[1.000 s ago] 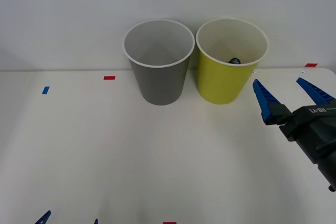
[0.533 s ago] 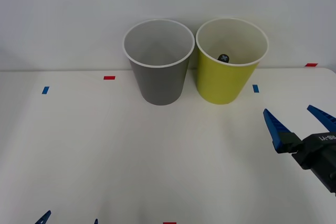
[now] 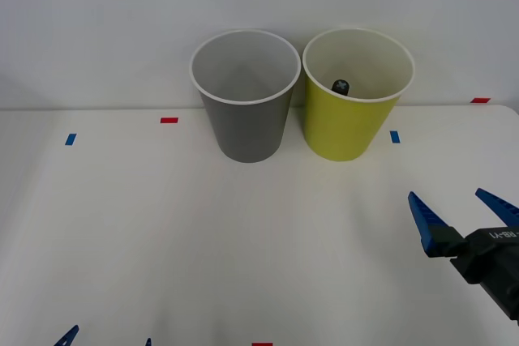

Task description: Put cans in the gray bin and PET bottles in the light green bin.

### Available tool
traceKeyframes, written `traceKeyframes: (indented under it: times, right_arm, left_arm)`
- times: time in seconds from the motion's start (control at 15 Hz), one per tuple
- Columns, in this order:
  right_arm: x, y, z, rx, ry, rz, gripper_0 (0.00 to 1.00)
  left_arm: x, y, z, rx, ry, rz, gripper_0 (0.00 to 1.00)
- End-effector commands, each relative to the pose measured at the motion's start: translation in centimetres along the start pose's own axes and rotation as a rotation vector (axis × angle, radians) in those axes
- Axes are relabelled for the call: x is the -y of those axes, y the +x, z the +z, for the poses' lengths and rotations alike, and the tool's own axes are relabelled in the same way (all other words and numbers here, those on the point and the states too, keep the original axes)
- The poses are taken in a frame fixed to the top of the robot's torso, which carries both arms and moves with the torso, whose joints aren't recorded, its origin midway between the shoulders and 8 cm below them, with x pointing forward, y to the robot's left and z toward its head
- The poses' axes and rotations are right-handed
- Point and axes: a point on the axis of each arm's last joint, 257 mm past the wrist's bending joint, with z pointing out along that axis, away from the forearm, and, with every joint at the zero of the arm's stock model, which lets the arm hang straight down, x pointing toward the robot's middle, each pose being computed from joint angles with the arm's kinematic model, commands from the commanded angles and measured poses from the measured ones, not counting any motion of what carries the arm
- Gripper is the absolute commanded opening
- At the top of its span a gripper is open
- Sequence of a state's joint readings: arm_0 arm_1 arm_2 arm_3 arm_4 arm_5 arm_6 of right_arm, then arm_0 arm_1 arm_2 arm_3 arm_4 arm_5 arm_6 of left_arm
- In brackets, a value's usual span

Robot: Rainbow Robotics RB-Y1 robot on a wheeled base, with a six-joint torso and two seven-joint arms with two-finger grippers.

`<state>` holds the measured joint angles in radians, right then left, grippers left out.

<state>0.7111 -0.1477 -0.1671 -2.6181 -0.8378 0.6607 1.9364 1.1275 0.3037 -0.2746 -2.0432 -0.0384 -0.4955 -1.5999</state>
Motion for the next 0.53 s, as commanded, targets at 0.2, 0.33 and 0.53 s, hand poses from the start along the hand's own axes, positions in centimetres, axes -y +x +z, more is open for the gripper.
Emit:
traceKeyframes:
  times: [0.2, 0.33, 0.53]
  right_arm:
    - [0.8, -1.7, 0.8, 0.212, 0.11, -0.132, 1.0]
    - [1.4, -0.2, 0.6, 0.254, 0.138, -0.155, 1.0]
    - [2.2, 2.6, -0.2, 0.303, 0.152, -0.106, 1.0]
  left_arm:
    - [0.0, 0.0, 0.0, 0.0, 0.0, 0.0, 1.0]
    - [0.0, 0.0, 0.0, 0.0, 0.0, 0.0, 1.0]
    - [0.0, 0.0, 0.0, 0.0, 0.0, 0.0, 1.0]
